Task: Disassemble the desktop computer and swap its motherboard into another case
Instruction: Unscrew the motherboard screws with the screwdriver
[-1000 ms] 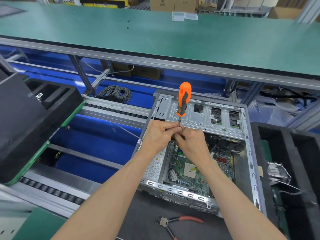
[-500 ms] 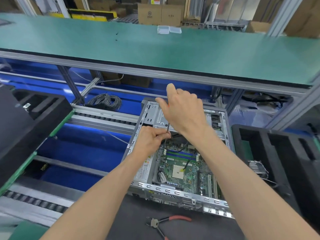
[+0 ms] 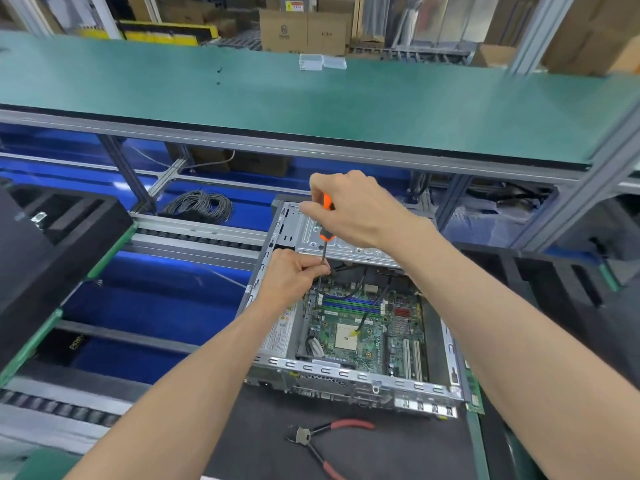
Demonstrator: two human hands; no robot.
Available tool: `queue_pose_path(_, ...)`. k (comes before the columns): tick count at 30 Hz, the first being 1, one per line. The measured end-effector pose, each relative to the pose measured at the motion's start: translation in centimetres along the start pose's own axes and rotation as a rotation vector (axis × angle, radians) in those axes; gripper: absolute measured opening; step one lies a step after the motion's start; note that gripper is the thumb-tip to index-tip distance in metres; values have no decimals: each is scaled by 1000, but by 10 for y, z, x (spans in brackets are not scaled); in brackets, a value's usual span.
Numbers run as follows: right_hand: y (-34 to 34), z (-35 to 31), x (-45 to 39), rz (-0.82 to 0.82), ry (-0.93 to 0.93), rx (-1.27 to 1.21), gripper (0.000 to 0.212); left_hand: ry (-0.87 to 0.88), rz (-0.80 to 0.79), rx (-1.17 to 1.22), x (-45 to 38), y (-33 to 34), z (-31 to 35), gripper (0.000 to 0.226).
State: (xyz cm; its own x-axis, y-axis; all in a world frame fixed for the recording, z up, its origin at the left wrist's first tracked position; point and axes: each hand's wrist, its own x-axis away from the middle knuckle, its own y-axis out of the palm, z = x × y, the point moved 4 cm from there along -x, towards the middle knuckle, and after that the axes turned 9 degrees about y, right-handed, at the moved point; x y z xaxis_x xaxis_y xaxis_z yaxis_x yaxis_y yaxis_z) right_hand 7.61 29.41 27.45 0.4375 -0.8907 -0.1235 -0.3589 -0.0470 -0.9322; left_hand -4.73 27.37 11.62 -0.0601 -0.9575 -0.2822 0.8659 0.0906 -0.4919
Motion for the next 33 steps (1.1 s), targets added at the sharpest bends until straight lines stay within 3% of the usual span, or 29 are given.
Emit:
queue_pose_path(2,0,-1,-3,73,77,217,39,7,2,-19,-1,1,-2,6)
queue_pose_path(4,2,-6,-3,71,54,205,30,2,5,-34,-1,1,-4,6)
queue_pose_path(7,1,-9,-6,-26,-66,157,5,1,-6,-53,0,1,-4,7)
queue_pose_path(11,-12,-2,-1,-243,-75,47,21,18,-35,-86,-2,3,-2,8)
queue_pose_path(13,-13,3,-1,-194,-25,68,8,23,-42,-95,-4,4,-2,6)
queue_pose_path(16,-9,1,-7,-42,92,274,37,20,-46,-105,-5,4,-2,5)
queue_pose_path(17,-7,-2,-9,-44,108,310,37,14,-44,-101,-5,4,-3,5)
queue_pose_path(22,-7,-15,-14,-204,-50,289,4,3,-53,-99,-5,2,-6,5)
queue_pose_path(24,-14,-16,-11,-277,-87,208,18,-10,-69,-102,-4,3,-7,5)
queue_pose_path(26,-17,-12,-8,-306,-94,144,20,-22,-84,-106,-5,5,-8,5)
queue_pose_path(28,-17,-7,-8,-228,-60,164,17,-37,-91,-111,-7,6,-9,5)
queue_pose_path(31,-10,-5,-11,-110,77,313,38,-48,-105,-135,-9,8,-11,4)
queue_pose_path(33,-6,-7,-16,-113,74,334,38,-40,-110,-145,-8,8,-11,4)
